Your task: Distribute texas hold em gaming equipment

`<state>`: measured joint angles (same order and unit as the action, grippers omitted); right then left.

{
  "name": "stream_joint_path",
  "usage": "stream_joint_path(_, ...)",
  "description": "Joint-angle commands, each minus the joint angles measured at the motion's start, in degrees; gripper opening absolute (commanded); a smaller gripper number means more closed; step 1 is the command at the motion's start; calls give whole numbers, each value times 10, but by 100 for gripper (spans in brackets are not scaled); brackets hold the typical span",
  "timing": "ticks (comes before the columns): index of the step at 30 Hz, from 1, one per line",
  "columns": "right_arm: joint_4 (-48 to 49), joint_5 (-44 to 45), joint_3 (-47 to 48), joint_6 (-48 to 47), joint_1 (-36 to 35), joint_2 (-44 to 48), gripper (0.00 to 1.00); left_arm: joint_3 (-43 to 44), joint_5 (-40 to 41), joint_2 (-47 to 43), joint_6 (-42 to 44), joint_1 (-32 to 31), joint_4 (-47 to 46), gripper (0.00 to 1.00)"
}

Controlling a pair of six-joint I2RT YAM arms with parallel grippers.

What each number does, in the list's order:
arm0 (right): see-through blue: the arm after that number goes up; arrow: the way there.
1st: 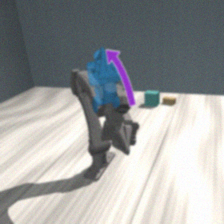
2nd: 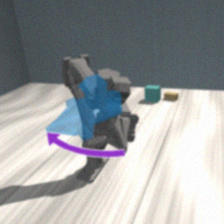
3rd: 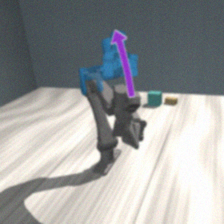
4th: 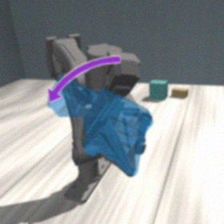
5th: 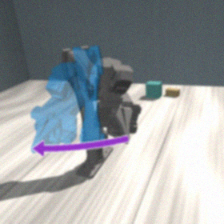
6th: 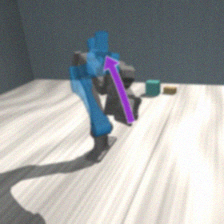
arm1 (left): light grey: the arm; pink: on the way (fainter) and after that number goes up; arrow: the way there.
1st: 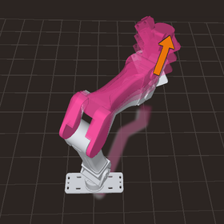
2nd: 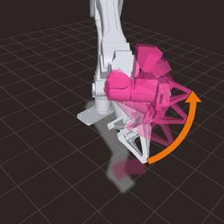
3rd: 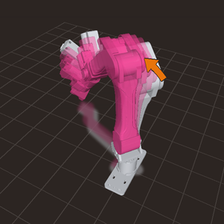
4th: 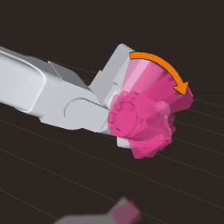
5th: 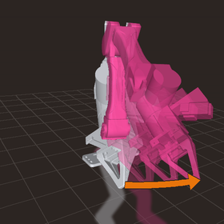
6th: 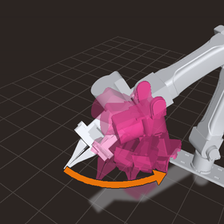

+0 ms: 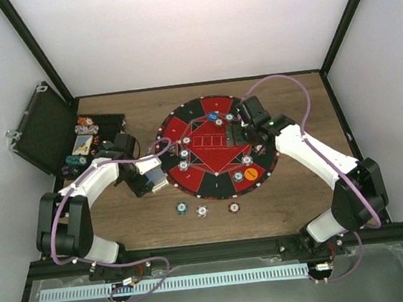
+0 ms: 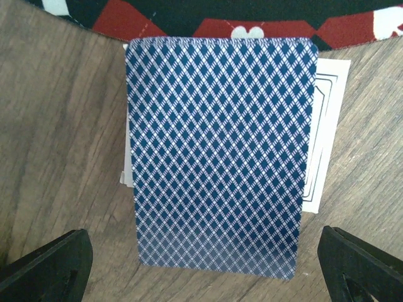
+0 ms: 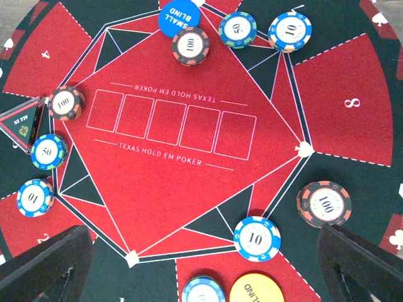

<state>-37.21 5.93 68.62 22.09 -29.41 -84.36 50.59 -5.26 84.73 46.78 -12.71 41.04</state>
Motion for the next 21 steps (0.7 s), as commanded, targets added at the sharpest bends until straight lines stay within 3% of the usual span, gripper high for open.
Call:
stream_joint_path(1,-4,-2,18,3,-5,19,100,5,-3,1,6,-2,11,100)
stream_joint_path(21,-2,-8,17,6,-7,22,100,-21,31,26,1,-2,-30,100)
